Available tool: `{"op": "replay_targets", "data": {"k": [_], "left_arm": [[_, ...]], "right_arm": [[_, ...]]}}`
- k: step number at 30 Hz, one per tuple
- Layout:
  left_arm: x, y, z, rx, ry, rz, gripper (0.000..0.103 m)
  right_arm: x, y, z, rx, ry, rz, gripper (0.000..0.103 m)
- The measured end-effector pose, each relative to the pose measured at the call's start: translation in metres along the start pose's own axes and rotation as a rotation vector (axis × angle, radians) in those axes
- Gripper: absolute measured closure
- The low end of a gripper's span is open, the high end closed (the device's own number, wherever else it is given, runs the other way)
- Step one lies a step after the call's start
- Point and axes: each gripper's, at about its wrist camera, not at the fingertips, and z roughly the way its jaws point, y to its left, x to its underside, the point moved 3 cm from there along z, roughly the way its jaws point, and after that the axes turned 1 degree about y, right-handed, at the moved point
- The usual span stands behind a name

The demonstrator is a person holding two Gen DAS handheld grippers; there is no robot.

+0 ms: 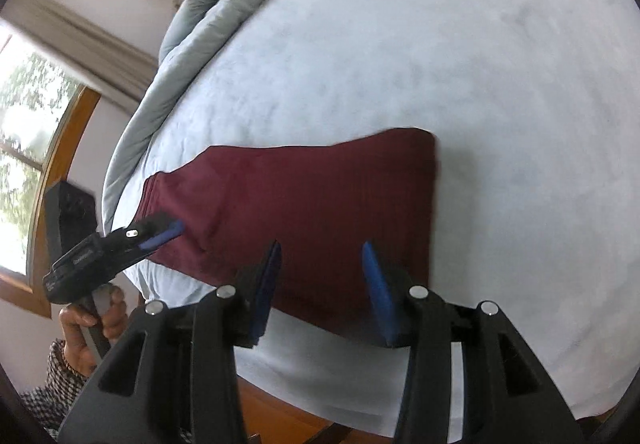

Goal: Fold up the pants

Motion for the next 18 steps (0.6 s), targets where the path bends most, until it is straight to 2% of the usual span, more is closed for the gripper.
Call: {"op": "replay_targets", "data": {"k": [2, 5, 7, 9, 12, 15, 17, 18], "left_arm": [[0.003, -0.004, 0.02, -0.018, 0.043, 0.02, 0.043], [0.013, 0.011, 0.048, -0.054, 0.117, -0.013, 0.045], [0.018, 0.023, 0.053, -0.04, 0.111, -0.029, 0.05], [0.019, 0.025, 0.051, -0.031, 0.109, -0.026, 0.051], [0.015, 0.025, 0.044, -0.017, 0.122, -0.028, 0.051], [0.012, 0.025, 0.021, -0.011, 0.103, -0.045, 0.04], [0.012, 0.034, -0.014, -0.002, 0.038, -0.069, 0.019], [0.013, 0.042, -0.03, -0.014, 0.006, -0.085, 0.015]], "right_arm": [[0.002, 0.012, 0.014, 0.005, 0.031, -0.016, 0.06], [0.01, 0.005, 0.038, 0.038, 0.099, 0.025, 0.06], [0.021, -0.012, 0.057, 0.064, 0.144, 0.071, 0.068], [0.024, -0.022, 0.066, 0.043, 0.134, 0.101, 0.068], [0.023, -0.017, 0.06, 0.037, 0.132, 0.098, 0.066], [0.019, -0.002, 0.043, 0.035, 0.09, 0.059, 0.051], [0.018, 0.009, 0.031, 0.024, 0.058, 0.036, 0.051], [0.017, 0.015, 0.028, 0.019, 0.045, 0.027, 0.05]]}}
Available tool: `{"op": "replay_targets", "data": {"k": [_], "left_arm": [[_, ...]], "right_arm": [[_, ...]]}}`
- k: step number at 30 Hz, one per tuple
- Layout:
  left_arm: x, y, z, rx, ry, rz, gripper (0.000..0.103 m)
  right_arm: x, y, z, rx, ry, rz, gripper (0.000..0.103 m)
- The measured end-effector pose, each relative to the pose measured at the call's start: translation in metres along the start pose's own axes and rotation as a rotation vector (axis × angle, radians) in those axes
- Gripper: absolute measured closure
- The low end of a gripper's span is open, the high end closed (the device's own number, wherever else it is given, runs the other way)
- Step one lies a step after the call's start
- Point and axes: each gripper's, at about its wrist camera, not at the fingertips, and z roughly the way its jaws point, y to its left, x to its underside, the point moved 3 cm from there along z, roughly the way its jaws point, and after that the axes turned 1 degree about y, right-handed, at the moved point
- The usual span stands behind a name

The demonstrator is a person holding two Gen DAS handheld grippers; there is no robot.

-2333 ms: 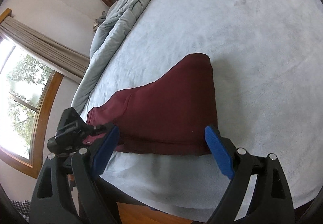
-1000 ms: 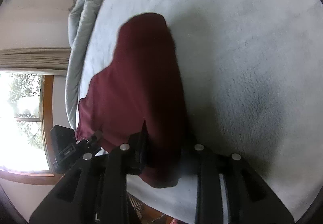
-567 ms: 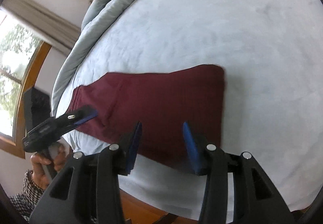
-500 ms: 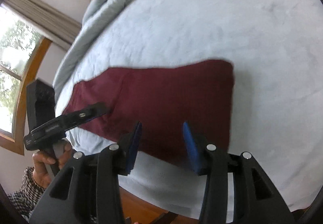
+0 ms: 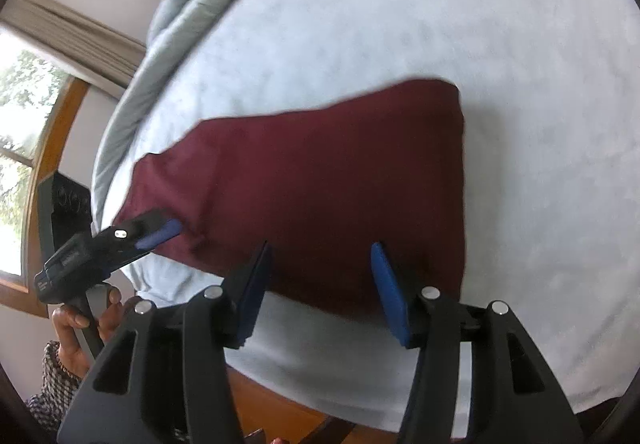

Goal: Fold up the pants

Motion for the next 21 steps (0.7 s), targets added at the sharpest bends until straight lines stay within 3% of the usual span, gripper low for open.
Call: {"op": "replay_targets", "data": {"k": [4, 7, 10, 15, 21], "left_arm": [[0.008, 0.069, -0.075, -0.077, -0.124, -0.145, 0.01], [0.018, 0.124, -0.115, -0.097, -0.19, -0.296, 0.009], [0.033, 0.186, -0.152, -0.071, -0.284, -0.483, 0.01], [0.04, 0.238, -0.159, 0.02, -0.342, -0.644, 0.01], [0.03, 0.257, -0.143, 0.096, -0.381, -0.705, 0.011]], "right_arm": [[-0.001, 0.016, -0.01, -0.034, -0.033, -0.015, 0.035], [-0.002, 0.022, -0.001, -0.03, -0.024, -0.024, 0.035], [0.001, 0.028, 0.011, -0.032, 0.001, -0.018, 0.035], [0.004, 0.041, 0.034, 0.015, 0.035, -0.04, 0.035], [0.007, 0.037, 0.05, 0.047, 0.057, -0.018, 0.037]]}}
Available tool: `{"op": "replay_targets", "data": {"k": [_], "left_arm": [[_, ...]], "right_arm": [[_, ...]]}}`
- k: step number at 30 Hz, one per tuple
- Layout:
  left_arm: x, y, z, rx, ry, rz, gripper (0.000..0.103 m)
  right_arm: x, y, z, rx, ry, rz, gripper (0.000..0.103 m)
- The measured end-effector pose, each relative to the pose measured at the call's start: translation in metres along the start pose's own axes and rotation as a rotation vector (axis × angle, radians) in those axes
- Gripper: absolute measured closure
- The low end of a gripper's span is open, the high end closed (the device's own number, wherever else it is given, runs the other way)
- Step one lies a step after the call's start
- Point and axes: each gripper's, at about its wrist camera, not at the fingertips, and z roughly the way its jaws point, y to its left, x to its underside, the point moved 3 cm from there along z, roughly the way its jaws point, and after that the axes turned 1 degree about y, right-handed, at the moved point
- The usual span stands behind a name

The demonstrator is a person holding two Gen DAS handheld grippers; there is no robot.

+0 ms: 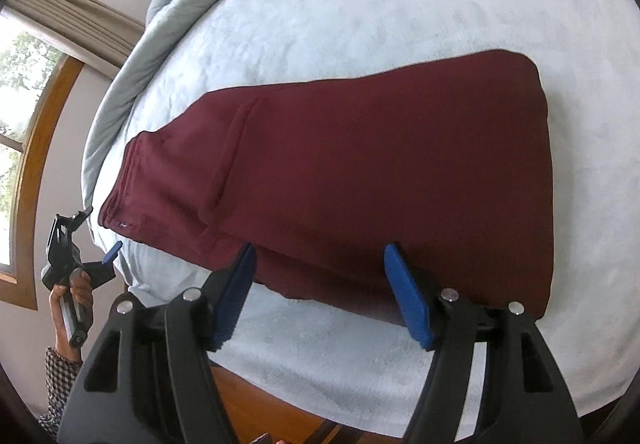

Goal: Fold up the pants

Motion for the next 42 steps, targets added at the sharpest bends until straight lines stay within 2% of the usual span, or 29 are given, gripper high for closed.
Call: {"op": "replay_targets", "data": {"k": [6, 9, 11, 15, 17, 19, 23, 24, 25, 26, 28, 31, 34, 37, 42], "left_arm": [[-0.016, 0.01, 0.028, 0.004, 0.011, -0.042, 0.011], [-0.018, 0.005, 0.032, 0.028, 0.007, -0.018, 0.013], [-0.018, -0.003, 0.033, 0.015, 0.004, 0.013, 0.013], [-0.018, -0.023, 0.03, 0.136, -0.023, 0.072, 0.014], [-0.023, -0.022, 0.039, 0.088, -0.021, 0.074, 0.014], [-0.03, -0.01, 0.055, 0.049, 0.005, 0.021, 0.014], [-0.038, -0.014, 0.067, 0.018, -0.013, 0.006, 0.014], [-0.037, -0.02, 0.067, 0.021, -0.019, 0.022, 0.016], [-0.036, -0.025, 0.064, 0.021, -0.031, 0.04, 0.029], [-0.035, -0.028, 0.061, 0.004, -0.039, 0.054, 0.049], [-0.035, -0.029, 0.061, -0.057, -0.047, 0.075, 0.072], [-0.037, -0.016, 0.064, -0.069, -0.033, 0.044, 0.072], [-0.031, -0.013, 0.055, -0.045, -0.041, 0.04, 0.074], [-0.025, -0.03, 0.045, -0.001, -0.067, 0.103, 0.074], [-0.008, -0.084, 0.033, 0.086, -0.095, 0.273, 0.074]], "right_arm": [[-0.001, -0.001, 0.005, 0.016, -0.001, 0.008, 0.037], [-0.002, -0.001, 0.007, 0.023, 0.005, 0.005, 0.037], [-0.002, -0.002, 0.008, 0.026, 0.004, 0.0, 0.036], [-0.002, -0.003, 0.01, 0.025, 0.003, -0.001, 0.036], [-0.002, -0.005, 0.011, 0.021, 0.005, 0.003, 0.036], [-0.001, -0.005, 0.011, 0.018, 0.005, 0.008, 0.036], [-0.001, -0.007, 0.01, 0.007, 0.004, 0.009, 0.036], [-0.001, -0.008, 0.01, 0.004, 0.004, 0.009, 0.036], [-0.002, -0.009, 0.01, 0.001, 0.005, 0.009, 0.036], [-0.002, -0.009, 0.01, -0.003, 0.005, 0.012, 0.036], [-0.001, -0.011, 0.01, -0.012, 0.003, 0.019, 0.035], [-0.002, -0.013, 0.01, -0.018, 0.003, 0.018, 0.034], [-0.002, -0.015, 0.006, -0.029, -0.003, 0.024, 0.034], [-0.002, -0.017, -0.006, -0.056, -0.023, 0.043, 0.033], [0.0, -0.021, -0.03, -0.065, -0.067, 0.032, 0.032]]}}
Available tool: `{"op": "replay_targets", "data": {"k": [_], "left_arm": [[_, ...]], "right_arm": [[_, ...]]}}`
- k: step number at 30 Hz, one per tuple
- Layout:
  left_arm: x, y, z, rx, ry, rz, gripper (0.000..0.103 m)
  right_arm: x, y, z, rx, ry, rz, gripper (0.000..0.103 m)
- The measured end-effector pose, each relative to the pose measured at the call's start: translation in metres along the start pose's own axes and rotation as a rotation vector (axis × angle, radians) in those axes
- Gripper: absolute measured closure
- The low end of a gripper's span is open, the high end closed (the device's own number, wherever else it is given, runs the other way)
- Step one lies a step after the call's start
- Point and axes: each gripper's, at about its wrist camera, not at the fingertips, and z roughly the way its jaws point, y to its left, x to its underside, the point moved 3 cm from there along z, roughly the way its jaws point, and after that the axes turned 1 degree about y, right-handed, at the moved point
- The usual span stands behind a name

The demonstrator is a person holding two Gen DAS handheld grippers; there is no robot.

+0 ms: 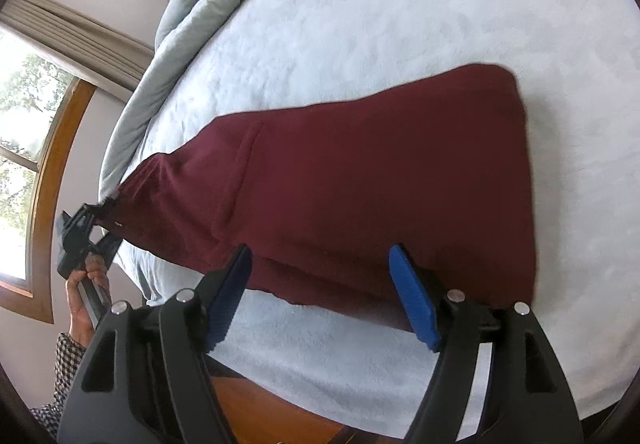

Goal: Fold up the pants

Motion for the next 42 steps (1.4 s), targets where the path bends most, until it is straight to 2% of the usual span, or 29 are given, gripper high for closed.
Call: {"op": "replay_targets", "data": {"k": [5, 10, 13, 23, 31, 33, 34, 35, 38, 40, 42], "left_arm": [[0.014, -0.059, 0.004, 0.041, -0.001, 0.19, 0.074], [0.046, -0.112, 0.015, 0.037, 0.047, 0.417, 0.074], [0.066, -0.133, 0.025, 0.036, 0.099, 0.517, 0.073], [0.125, -0.163, 0.057, -0.012, 0.247, 0.707, 0.073], [0.166, -0.162, 0.085, -0.06, 0.338, 0.762, 0.07], [0.172, -0.16, 0.087, -0.062, 0.354, 0.761, 0.062], [0.175, -0.16, 0.091, -0.063, 0.373, 0.751, 0.055], [0.18, -0.157, 0.091, -0.063, 0.389, 0.744, 0.041], [0.195, -0.158, 0.096, -0.026, 0.47, 0.689, 0.021], [0.2, -0.157, 0.089, -0.02, 0.484, 0.681, 0.012], [0.197, -0.163, 0.071, 0.056, 0.482, 0.638, 0.011]], "right_arm": [[0.003, -0.011, -0.017, -0.016, -0.032, 0.018, 0.032], [0.003, -0.017, -0.019, -0.017, -0.036, 0.022, 0.032], [0.004, -0.022, -0.017, -0.025, -0.031, 0.047, 0.032], [0.001, -0.024, -0.016, -0.04, -0.037, 0.066, 0.031], [0.002, -0.023, -0.015, -0.04, -0.032, 0.062, 0.031], [0.002, -0.023, -0.014, -0.039, -0.029, 0.063, 0.031], [0.001, -0.023, -0.013, -0.038, -0.028, 0.065, 0.031], [0.0, -0.023, -0.012, -0.037, -0.027, 0.069, 0.031], [-0.001, -0.023, -0.011, -0.039, -0.023, 0.074, 0.03], [-0.001, -0.023, -0.012, -0.034, -0.022, 0.071, 0.029], [-0.002, -0.021, -0.014, -0.041, -0.021, 0.072, 0.028]]}}
